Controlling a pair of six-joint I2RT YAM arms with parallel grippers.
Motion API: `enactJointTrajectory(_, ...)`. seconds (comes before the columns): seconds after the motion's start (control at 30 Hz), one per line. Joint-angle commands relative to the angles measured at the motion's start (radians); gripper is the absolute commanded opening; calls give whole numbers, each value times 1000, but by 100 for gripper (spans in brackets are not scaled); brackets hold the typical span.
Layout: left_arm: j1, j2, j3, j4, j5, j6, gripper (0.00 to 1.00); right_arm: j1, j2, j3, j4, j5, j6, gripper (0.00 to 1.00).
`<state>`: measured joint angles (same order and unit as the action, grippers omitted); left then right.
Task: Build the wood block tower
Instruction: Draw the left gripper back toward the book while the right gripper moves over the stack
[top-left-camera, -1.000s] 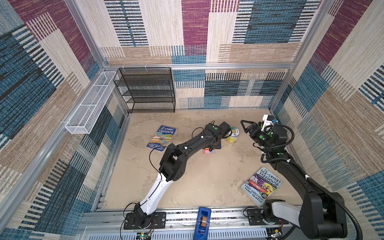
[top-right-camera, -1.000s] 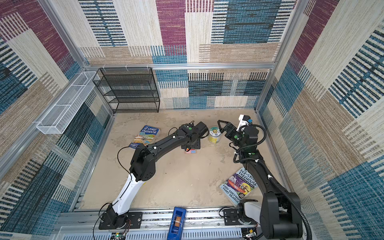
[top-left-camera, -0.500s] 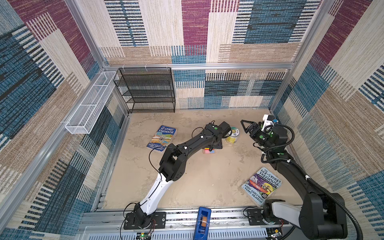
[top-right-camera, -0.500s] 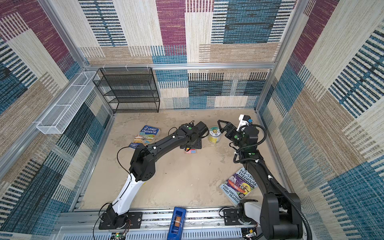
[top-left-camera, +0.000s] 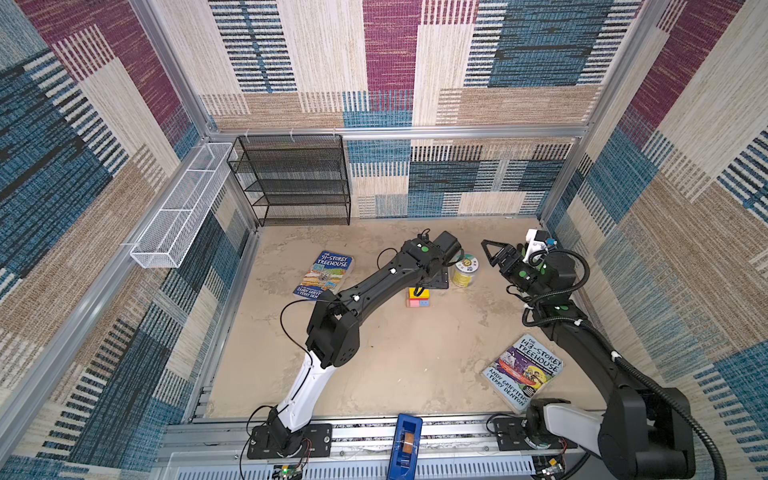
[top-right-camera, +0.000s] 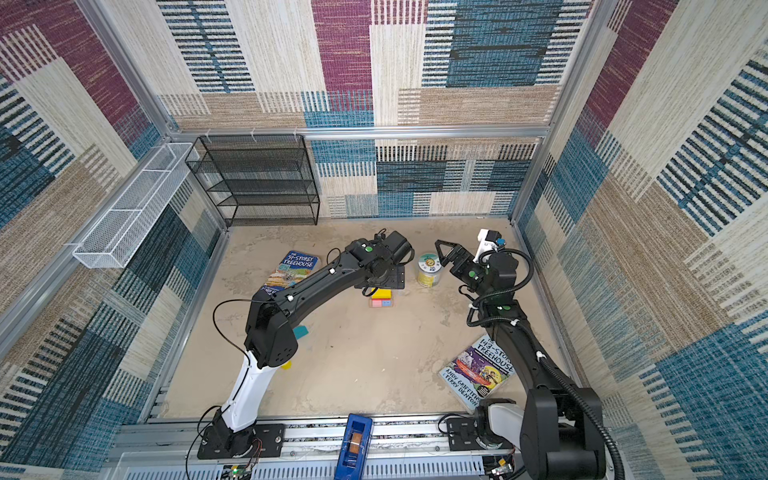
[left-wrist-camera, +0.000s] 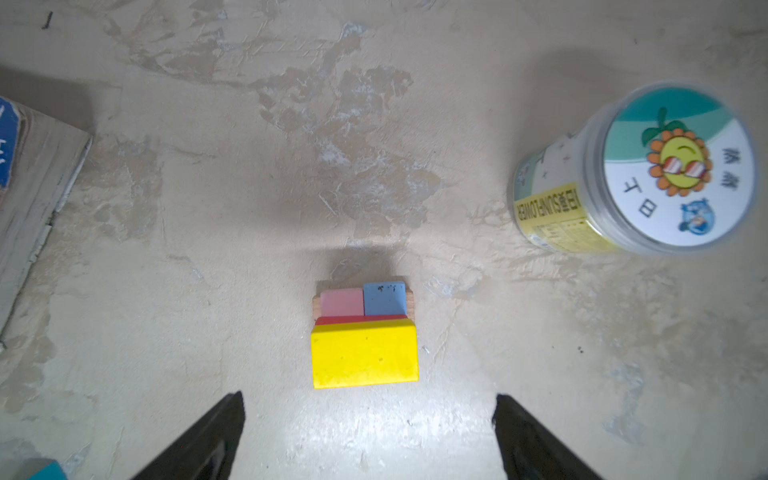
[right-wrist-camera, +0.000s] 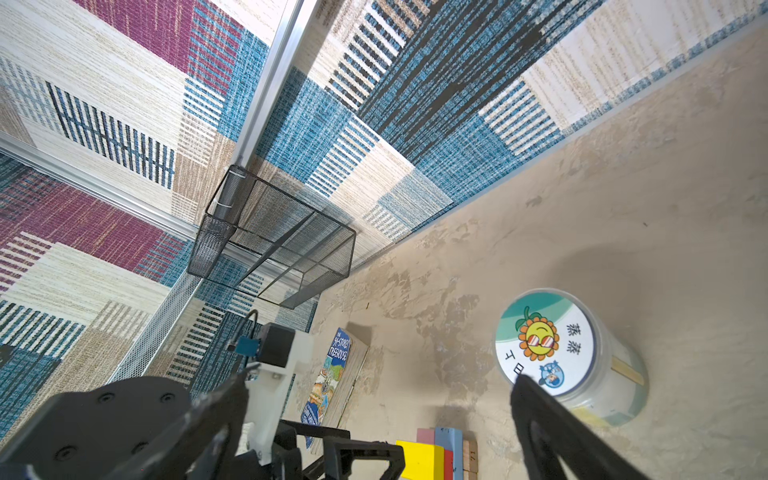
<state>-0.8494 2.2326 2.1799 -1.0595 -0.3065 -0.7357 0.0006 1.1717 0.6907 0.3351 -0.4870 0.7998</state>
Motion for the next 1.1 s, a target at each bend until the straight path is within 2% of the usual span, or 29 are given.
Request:
enactJointTrajectory(0.0,-6,-36,-6,-1,17,31,98,1,-9,-2,15,10,3,100)
enactJointTrajectory(0.27,-12,-134,-12,1,37,75,97,1,-26,6,-4,14,-4,100)
enactJointTrajectory(0.4,-11,-211,-65,48,40,125,95,4,-30,15,-14,10,-6,100)
enactJointTrajectory(0.67,21,-483,-399,314,37,181,95,63,-40,62,-73,66,-39,100)
enactJointTrajectory(0.73,39,-558,-484,365,29,186,98,94,-30,83,-94,88,-52,100)
enactJointTrajectory(0.87,82,-671,-617,433,30,217,99,160,-2,122,-126,125,-74,98)
enactJointTrajectory(1.07,165,-774,-731,425,47,256,99,316,49,185,-242,266,-142,94)
